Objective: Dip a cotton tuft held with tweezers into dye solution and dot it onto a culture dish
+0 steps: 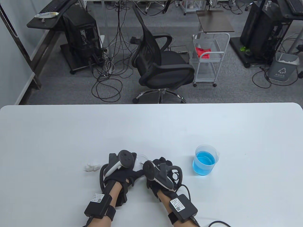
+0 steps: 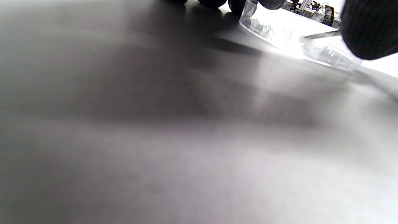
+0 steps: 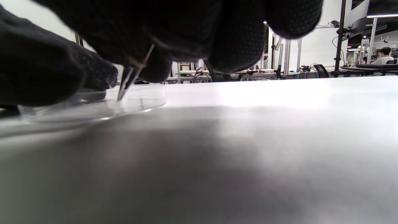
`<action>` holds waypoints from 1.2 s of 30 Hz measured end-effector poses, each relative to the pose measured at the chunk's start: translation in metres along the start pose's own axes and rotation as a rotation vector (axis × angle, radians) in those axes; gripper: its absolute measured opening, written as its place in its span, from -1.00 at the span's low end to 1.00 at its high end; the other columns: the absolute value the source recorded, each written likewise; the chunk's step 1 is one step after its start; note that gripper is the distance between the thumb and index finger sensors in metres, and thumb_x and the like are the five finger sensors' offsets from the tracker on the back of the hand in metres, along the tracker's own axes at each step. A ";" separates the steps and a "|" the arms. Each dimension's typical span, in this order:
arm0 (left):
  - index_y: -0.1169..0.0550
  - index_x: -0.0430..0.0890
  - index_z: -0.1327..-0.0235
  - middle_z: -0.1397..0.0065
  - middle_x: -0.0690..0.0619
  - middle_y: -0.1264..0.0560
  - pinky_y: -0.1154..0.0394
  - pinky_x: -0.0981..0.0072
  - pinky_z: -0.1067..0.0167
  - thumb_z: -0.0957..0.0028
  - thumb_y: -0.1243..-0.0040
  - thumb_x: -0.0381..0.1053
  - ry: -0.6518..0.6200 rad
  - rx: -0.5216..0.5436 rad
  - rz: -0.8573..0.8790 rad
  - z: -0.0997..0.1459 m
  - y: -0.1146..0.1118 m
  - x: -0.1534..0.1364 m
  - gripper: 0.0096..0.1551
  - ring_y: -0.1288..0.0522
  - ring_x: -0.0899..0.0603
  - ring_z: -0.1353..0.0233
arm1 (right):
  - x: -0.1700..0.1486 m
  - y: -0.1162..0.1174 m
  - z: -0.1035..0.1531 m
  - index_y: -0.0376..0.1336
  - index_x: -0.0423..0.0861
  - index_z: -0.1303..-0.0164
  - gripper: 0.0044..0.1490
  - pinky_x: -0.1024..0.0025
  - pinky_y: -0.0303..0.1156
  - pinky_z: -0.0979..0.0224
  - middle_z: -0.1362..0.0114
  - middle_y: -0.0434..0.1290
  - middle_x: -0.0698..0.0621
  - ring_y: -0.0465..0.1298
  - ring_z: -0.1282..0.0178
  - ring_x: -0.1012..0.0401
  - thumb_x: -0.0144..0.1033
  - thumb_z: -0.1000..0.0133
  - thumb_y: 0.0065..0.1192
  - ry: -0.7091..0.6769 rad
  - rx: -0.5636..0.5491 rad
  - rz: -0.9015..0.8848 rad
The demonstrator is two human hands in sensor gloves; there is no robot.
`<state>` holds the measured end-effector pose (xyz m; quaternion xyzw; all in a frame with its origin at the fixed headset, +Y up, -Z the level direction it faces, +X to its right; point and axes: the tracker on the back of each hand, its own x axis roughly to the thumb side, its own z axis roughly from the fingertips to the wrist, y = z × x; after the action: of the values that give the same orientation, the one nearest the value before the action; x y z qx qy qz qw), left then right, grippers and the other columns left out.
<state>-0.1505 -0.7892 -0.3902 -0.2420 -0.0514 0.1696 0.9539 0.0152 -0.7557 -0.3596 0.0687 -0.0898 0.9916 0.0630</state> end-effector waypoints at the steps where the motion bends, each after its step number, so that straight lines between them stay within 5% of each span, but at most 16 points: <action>1: 0.16 0.23 -0.63 -0.73 0.21 0.21 0.14 0.00 -0.60 0.03 -0.04 0.60 0.000 0.000 0.000 0.000 0.000 0.000 0.13 0.24 -0.11 -0.77 | 0.000 -0.001 0.000 0.60 0.01 0.08 -0.61 -0.11 0.37 -0.31 0.24 0.65 0.07 0.61 -0.08 0.13 -0.20 0.07 0.49 0.000 0.006 0.009; 36: 0.17 0.24 -0.63 -0.73 0.21 0.22 0.15 0.01 -0.60 0.03 -0.04 0.60 0.001 0.000 0.009 0.000 0.000 -0.001 0.14 0.24 -0.10 -0.77 | 0.004 -0.004 -0.010 0.60 0.00 0.08 -0.62 -0.11 0.36 -0.31 0.24 0.65 0.07 0.61 -0.08 0.12 -0.21 0.06 0.50 0.042 0.071 -0.011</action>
<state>-0.1514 -0.7896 -0.3901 -0.2423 -0.0499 0.1736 0.9532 0.0110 -0.7493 -0.3682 0.0503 -0.0527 0.9951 0.0676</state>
